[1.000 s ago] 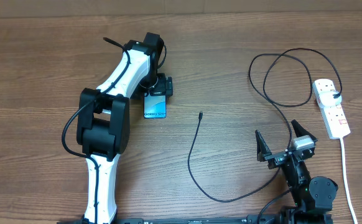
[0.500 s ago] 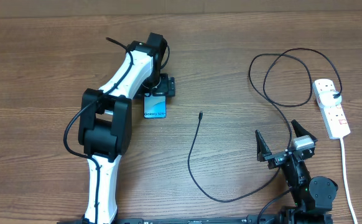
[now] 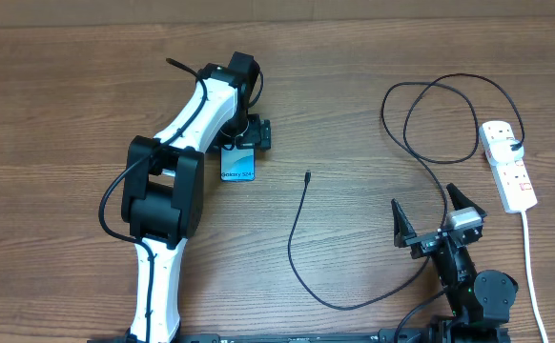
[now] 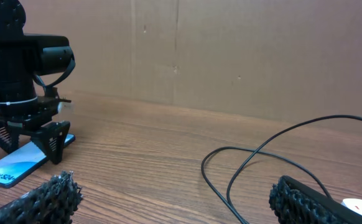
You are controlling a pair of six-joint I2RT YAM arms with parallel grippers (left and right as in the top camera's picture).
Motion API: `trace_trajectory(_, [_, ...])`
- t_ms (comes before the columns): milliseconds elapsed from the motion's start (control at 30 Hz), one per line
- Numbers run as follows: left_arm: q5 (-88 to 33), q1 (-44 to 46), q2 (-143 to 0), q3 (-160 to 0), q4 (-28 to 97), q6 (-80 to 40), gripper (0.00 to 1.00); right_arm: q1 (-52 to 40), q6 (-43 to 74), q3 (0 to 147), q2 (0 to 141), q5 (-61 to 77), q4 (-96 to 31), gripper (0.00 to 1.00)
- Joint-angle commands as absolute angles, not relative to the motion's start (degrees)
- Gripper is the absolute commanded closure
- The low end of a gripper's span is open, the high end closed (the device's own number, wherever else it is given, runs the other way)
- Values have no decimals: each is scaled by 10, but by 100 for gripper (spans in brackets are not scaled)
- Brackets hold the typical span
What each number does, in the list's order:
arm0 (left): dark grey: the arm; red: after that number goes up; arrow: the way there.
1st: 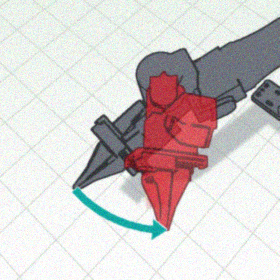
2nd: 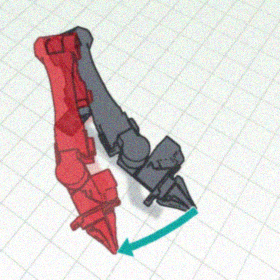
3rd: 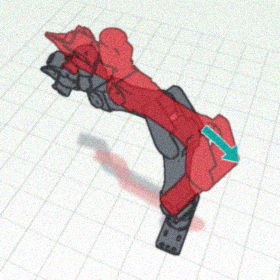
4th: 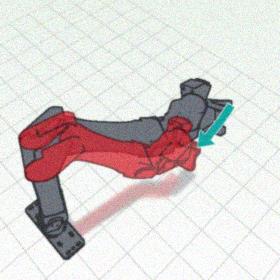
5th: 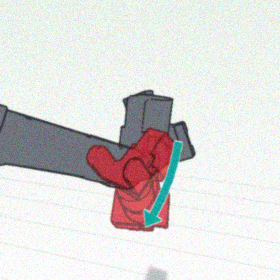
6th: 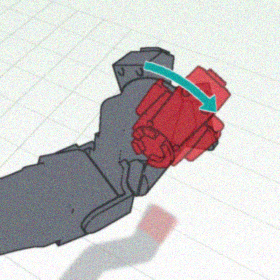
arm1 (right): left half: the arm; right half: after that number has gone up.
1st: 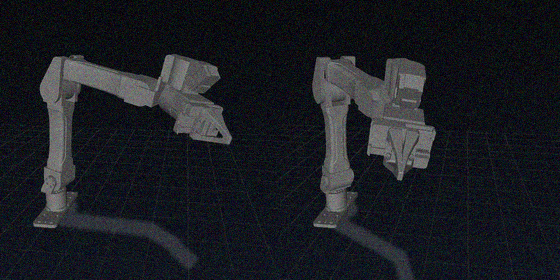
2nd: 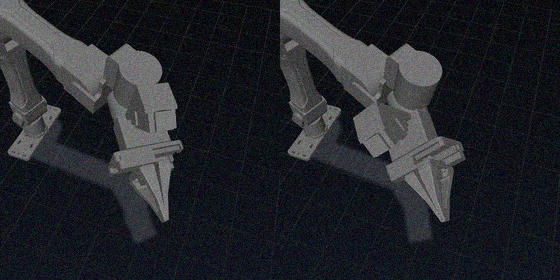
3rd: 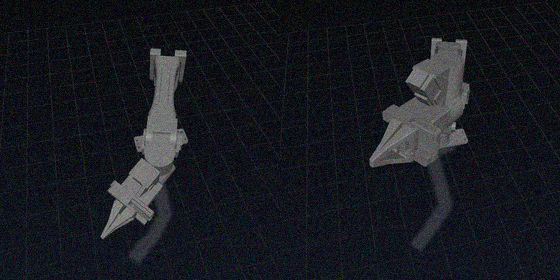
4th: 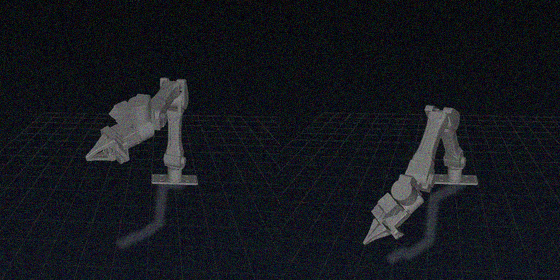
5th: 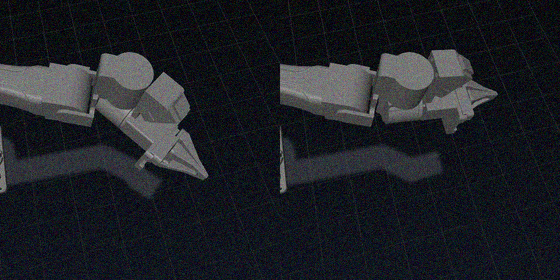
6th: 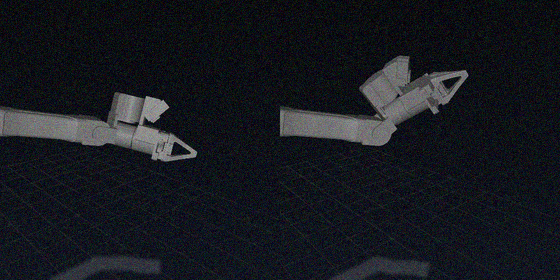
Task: Plug charger to phone and switch on socket
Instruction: 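Lower the left gripper and grasp the phone's sides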
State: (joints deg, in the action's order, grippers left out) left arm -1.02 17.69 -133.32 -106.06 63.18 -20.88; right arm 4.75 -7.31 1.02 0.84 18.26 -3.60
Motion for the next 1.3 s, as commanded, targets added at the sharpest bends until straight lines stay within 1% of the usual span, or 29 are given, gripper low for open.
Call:
trace_trajectory(0, [-47,180,-1347,-1039,644,-213,0,47,-74,4,2,187,-33,0])
trace_trajectory(167, [-42,180,-1347,-1039,651,-212,0,47,-74,4,2,187,-33,0])
trace_trajectory(467, [-41,180,-1347,-1039,610,-212,0,47,-74,4,2,187,-33,0])
trace_trajectory(867, [-30,182,-1347,-1039,625,-213,0,47,-74,4,2,187,-33,0])
trace_trajectory(1100, [7,183,-1347,-1039,645,-213,0,47,-74,4,2,187,-33,0])
trace_trajectory(1267, [6,183,-1347,-1039,646,-212,0,47,-74,4,2,187,-33,0])
